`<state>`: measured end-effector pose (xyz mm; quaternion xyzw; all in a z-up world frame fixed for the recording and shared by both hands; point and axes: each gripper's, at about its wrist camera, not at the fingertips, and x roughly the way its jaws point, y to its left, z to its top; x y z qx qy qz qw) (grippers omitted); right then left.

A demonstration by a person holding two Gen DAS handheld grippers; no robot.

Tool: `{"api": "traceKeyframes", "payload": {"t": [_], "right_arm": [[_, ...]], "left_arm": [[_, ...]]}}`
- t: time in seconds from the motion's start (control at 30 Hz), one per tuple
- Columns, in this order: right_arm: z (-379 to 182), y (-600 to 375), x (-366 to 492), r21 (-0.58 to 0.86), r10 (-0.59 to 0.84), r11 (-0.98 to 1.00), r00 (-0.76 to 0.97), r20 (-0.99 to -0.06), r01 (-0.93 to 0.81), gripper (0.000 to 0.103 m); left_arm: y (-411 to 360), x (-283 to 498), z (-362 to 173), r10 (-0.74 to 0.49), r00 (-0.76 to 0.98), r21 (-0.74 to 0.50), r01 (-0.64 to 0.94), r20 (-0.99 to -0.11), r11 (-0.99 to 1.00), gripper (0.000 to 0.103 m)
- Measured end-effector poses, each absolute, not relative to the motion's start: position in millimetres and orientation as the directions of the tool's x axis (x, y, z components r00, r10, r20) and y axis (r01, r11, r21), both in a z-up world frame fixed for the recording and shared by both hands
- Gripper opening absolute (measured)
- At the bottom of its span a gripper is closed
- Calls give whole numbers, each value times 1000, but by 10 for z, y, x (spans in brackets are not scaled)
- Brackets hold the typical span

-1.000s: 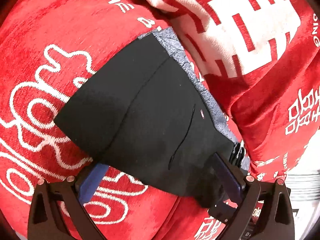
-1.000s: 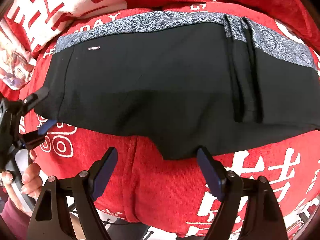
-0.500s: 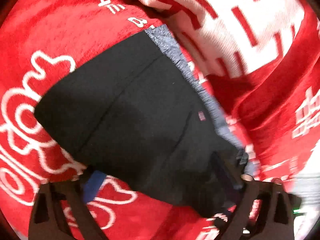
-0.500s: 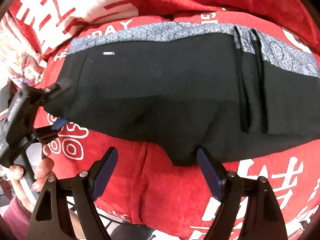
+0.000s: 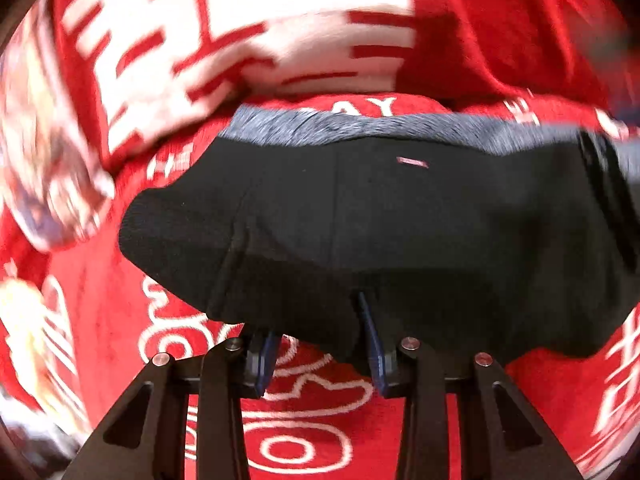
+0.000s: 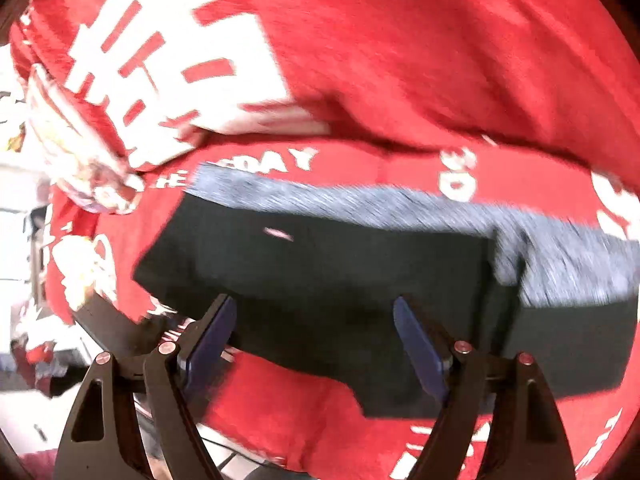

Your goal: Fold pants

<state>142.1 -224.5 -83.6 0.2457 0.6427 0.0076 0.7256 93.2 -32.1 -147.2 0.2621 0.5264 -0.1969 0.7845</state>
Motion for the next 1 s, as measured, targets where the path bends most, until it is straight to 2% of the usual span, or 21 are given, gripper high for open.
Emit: {"api": "traceKeyframes", "payload": {"t": [0.17, 0.37, 0.6, 0.63, 0.67, 0.87, 1.0], "right_arm": [[-928, -1749, 2063, 435, 443, 879, 0, -896, 197, 84], [-1104, -738, 2493, 373, 351, 923, -194, -916, -92, 84], [-1536, -214, 2693, 304, 221, 933, -354, -909, -196, 83], [-1600, -225, 2695, 312, 227, 932, -375, -899, -182, 66], [-1627, -249, 2683, 326, 243, 930, -382, -892, -171, 26], [-1384, -705, 2524, 430, 404, 901, -249, -880, -59, 22], [-1044, -1272, 2304, 559, 561, 828, -97, -822, 57, 22]], "left_arm": [[-448, 810, -1489, -2, 464, 338, 649, -886, 681, 39], [-508, 756, -1509, 2, 506, 393, 666, -862, 634, 39], [-494, 708, -1496, -9, 526, 409, 671, -850, 619, 39], [-495, 715, -1495, -9, 525, 407, 670, -851, 620, 39], [-497, 719, -1489, -8, 522, 404, 670, -853, 622, 39], [-561, 650, -1273, -54, 532, 387, 679, -845, 624, 39], [-743, 494, -957, -126, 579, 401, 689, -806, 604, 39]]}}
